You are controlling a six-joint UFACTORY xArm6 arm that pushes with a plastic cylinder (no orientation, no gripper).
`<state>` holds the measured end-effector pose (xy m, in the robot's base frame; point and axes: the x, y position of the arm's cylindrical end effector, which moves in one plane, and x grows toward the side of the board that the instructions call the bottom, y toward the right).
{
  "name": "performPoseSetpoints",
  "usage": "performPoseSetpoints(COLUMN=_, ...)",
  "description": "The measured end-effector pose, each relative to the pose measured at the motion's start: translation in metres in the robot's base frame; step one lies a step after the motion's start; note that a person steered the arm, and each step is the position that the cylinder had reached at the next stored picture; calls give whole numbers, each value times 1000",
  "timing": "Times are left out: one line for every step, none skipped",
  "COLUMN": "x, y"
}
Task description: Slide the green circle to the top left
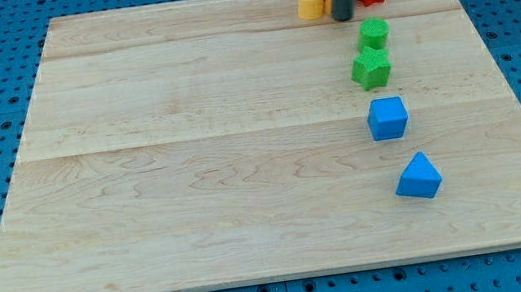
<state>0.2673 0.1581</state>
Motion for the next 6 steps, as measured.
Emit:
performPoseSetpoints(x=2, y=59)
performPoseSetpoints(x=36, y=61)
performPoseSetpoints(x=50, y=5)
performPoseSetpoints(x=50, y=-72)
performPoseSetpoints(x=57, y=-79)
performPoseSetpoints(x=63, y=-66)
